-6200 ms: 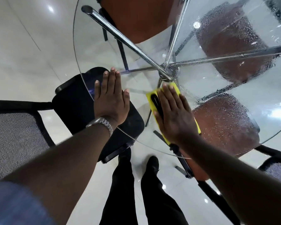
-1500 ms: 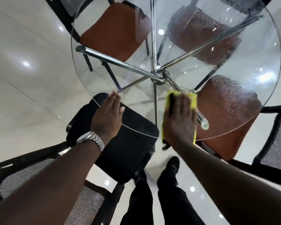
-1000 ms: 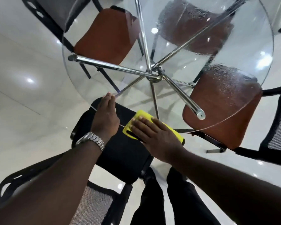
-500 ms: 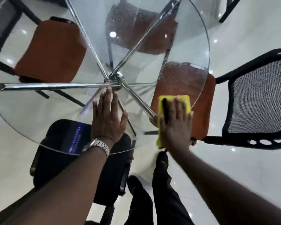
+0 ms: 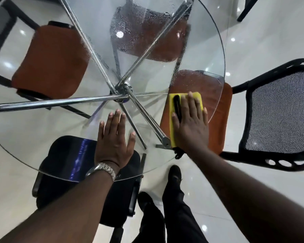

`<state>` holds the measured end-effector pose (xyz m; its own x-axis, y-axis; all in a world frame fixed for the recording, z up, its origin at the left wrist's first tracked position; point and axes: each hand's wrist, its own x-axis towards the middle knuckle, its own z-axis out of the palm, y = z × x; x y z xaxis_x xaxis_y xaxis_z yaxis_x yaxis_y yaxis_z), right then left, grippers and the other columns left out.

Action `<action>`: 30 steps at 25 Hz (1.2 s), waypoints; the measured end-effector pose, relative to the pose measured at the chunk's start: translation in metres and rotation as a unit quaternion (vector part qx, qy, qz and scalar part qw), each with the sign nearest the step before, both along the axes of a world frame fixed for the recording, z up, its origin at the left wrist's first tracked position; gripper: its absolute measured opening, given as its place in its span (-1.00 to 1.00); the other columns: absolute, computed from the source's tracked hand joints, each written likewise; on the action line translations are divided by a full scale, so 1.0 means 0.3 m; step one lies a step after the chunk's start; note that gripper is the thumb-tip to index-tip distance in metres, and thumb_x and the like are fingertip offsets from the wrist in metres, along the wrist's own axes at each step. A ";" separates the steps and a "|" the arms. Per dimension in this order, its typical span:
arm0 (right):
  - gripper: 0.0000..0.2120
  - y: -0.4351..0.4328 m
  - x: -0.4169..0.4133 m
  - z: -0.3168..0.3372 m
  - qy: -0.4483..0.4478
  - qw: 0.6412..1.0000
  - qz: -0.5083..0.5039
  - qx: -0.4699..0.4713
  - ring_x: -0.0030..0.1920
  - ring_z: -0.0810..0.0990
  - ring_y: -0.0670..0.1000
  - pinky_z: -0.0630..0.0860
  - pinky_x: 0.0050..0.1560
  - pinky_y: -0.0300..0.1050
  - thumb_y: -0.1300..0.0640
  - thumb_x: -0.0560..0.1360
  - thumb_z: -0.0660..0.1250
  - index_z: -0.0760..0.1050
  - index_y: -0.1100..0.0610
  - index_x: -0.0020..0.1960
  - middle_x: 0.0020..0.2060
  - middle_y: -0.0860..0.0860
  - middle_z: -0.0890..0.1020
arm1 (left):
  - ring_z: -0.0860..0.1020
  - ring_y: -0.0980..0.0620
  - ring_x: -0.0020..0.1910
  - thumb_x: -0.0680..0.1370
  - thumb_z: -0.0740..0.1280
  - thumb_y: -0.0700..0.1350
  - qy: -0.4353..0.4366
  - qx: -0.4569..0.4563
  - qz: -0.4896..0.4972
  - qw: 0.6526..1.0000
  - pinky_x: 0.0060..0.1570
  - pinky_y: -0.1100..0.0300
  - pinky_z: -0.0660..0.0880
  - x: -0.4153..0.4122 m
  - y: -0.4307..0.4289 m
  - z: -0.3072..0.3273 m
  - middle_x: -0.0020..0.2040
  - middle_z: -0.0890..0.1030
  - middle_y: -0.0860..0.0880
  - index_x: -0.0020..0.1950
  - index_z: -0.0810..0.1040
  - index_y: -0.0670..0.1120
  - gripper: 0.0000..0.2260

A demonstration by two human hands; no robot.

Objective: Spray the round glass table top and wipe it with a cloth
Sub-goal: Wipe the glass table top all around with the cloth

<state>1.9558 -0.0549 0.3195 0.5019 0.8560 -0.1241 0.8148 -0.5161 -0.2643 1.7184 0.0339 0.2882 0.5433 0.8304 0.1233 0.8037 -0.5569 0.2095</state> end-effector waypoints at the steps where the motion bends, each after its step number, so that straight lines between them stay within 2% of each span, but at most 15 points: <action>1: -0.37 -0.025 -0.026 0.003 -0.010 1.000 0.003 -0.017 0.74 -0.18 -0.04 -0.17 0.72 0.12 -0.25 0.76 -0.04 -0.08 -0.08 0.76 0.75 -0.09 -0.09 | 0.19 -0.14 0.64 0.64 0.22 0.07 0.003 -0.003 0.000 1.000 0.61 -0.17 0.08 -0.001 0.002 0.002 0.66 0.21 -0.14 0.63 0.24 -0.16 -0.40; 3: -0.36 0.018 0.002 0.009 -0.045 0.984 0.170 -0.041 0.74 -0.14 -0.03 -0.09 0.72 0.16 -0.26 0.76 -0.03 -0.06 -0.08 0.76 0.75 -0.08 -0.04 | 0.17 -0.13 0.65 0.64 0.22 0.08 0.005 -0.001 0.001 1.000 0.61 -0.18 0.07 0.001 -0.001 -0.002 0.66 0.20 -0.13 0.64 0.23 -0.15 -0.39; 5: -0.37 0.157 0.122 0.031 -0.057 0.928 0.367 -0.037 0.74 -0.11 -0.05 -0.09 0.73 0.14 -0.29 0.76 -0.03 -0.06 -0.12 0.76 0.74 -0.10 -0.01 | 0.17 -0.13 0.65 0.65 0.21 0.09 0.006 0.008 0.003 1.000 0.60 -0.18 0.08 -0.006 0.000 -0.013 0.66 0.20 -0.13 0.64 0.23 -0.15 -0.39; 6: -0.38 0.219 0.177 0.025 -0.065 0.920 0.387 -0.017 0.74 -0.08 -0.06 -0.09 0.73 0.13 -0.30 0.76 -0.03 -0.03 -0.15 0.75 0.74 -0.11 0.03 | 0.17 -0.13 0.65 0.65 0.21 0.08 0.006 0.009 0.002 1.000 0.60 -0.18 0.08 -0.007 -0.001 -0.016 0.66 0.19 -0.13 0.64 0.23 -0.15 -0.39; 7: -0.40 0.260 0.207 0.014 -0.080 0.940 0.333 0.006 0.74 -0.04 -0.06 -0.06 0.72 0.14 -0.29 0.76 -0.04 0.01 -0.16 0.75 0.74 -0.11 0.08 | 0.16 -0.12 0.65 0.65 0.22 0.08 0.004 0.007 0.001 1.000 0.60 -0.18 0.08 -0.003 0.001 -0.021 0.67 0.19 -0.13 0.64 0.23 -0.14 -0.39; 10: -0.38 0.271 0.092 0.007 -0.024 0.998 -0.051 0.019 0.74 -0.08 0.00 -0.07 0.72 0.21 -0.26 0.75 -0.06 0.00 -0.08 0.76 0.75 -0.05 0.02 | 0.15 -0.11 0.65 0.64 0.23 0.08 0.006 -0.001 0.005 1.000 0.61 -0.18 0.07 -0.004 -0.001 -0.012 0.67 0.17 -0.11 0.64 0.23 -0.14 -0.39; 11: -0.36 0.269 0.030 0.013 -0.013 0.998 -0.061 0.006 0.74 -0.11 0.02 -0.10 0.72 0.21 -0.25 0.75 -0.06 -0.03 -0.06 0.76 0.75 -0.04 -0.02 | 0.15 -0.11 0.66 0.64 0.22 0.08 0.009 -0.006 0.003 1.000 0.61 -0.18 0.06 -0.003 -0.001 -0.007 0.68 0.16 -0.11 0.65 0.22 -0.14 -0.39; 15: -0.37 0.336 0.178 0.036 -0.065 0.949 0.308 0.006 0.73 0.02 -0.03 0.10 0.69 0.20 -0.32 0.73 -0.02 0.03 -0.17 0.74 0.74 -0.08 0.10 | 0.12 -0.10 0.66 0.65 0.20 0.10 0.013 -0.015 0.001 1.000 0.62 -0.17 0.04 -0.002 -0.001 -0.008 0.68 0.16 -0.11 0.65 0.21 -0.14 -0.39; 16: -0.38 0.364 0.267 0.028 -0.073 0.961 0.266 0.009 0.73 0.03 -0.04 0.11 0.68 0.21 -0.33 0.73 -0.02 0.03 -0.20 0.74 0.74 -0.09 0.11 | 0.11 -0.10 0.66 0.65 0.19 0.10 0.010 -0.016 0.003 1.000 0.62 -0.16 0.04 -0.001 -0.003 -0.013 0.68 0.16 -0.10 0.65 0.21 -0.14 -0.39; 18: -0.35 0.339 0.313 0.035 -0.031 0.999 0.026 0.000 0.74 -0.04 -0.03 0.03 0.70 0.23 -0.32 0.72 -0.03 -0.02 -0.16 0.75 0.75 -0.07 0.03 | 0.11 -0.10 0.66 0.65 0.20 0.10 0.005 -0.016 0.002 1.000 0.62 -0.16 0.03 -0.005 0.002 -0.016 0.67 0.17 -0.11 0.65 0.21 -0.14 -0.38; 20: -0.32 0.228 0.195 0.033 -0.006 0.995 -0.094 -0.011 0.74 -0.13 -0.01 -0.11 0.72 0.19 -0.32 0.72 -0.05 -0.10 -0.11 0.76 0.75 -0.08 -0.09 | 0.13 -0.11 0.66 0.64 0.20 0.09 0.002 -0.018 -0.002 1.000 0.62 -0.16 0.03 -0.006 0.002 -0.003 0.67 0.18 -0.11 0.65 0.22 -0.14 -0.38; 24: -0.30 0.070 0.174 0.033 -0.033 0.976 0.213 -0.034 0.74 -0.12 0.01 -0.05 0.71 0.27 -0.35 0.72 -0.03 -0.11 -0.11 0.76 0.75 -0.08 -0.08 | 0.15 -0.12 0.65 0.64 0.19 0.10 -0.008 -0.023 0.002 1.000 0.61 -0.17 0.06 -0.002 -0.003 0.010 0.67 0.19 -0.12 0.64 0.24 -0.14 -0.39; 26: -0.29 0.155 0.315 0.037 -0.063 0.975 0.210 -0.033 0.74 -0.06 0.02 0.01 0.68 0.32 -0.36 0.69 -0.01 -0.05 -0.13 0.76 0.75 -0.06 -0.01 | 0.16 -0.12 0.65 0.65 0.17 0.11 -0.010 -0.016 0.003 1.000 0.62 -0.16 0.05 -0.001 -0.003 -0.003 0.67 0.20 -0.11 0.64 0.24 -0.13 -0.39; 28: -0.28 0.203 0.350 0.044 -0.044 0.999 0.005 -0.028 0.74 -0.10 0.01 -0.06 0.70 0.29 -0.37 0.68 0.00 -0.06 -0.13 0.75 0.75 -0.07 -0.04 | 0.16 -0.12 0.65 0.65 0.16 0.12 -0.014 -0.017 0.006 1.000 0.62 -0.15 0.04 -0.003 -0.001 -0.011 0.67 0.19 -0.10 0.64 0.23 -0.12 -0.40; 30: -0.26 0.153 0.217 0.039 -0.008 0.984 -0.176 -0.019 0.74 -0.15 0.02 -0.10 0.71 0.26 -0.36 0.67 0.00 -0.08 -0.09 0.75 0.75 -0.06 -0.09 | 0.17 -0.13 0.64 0.64 0.16 0.12 -0.014 -0.022 0.006 1.000 0.62 -0.14 0.03 -0.005 -0.003 -0.005 0.67 0.20 -0.11 0.64 0.23 -0.11 -0.40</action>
<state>2.0211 -0.0089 0.3314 0.7691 0.6232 -0.1419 0.5872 -0.7766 -0.2282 1.7169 0.0330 0.2867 0.5305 0.8416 0.1013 0.8033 -0.5373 0.2570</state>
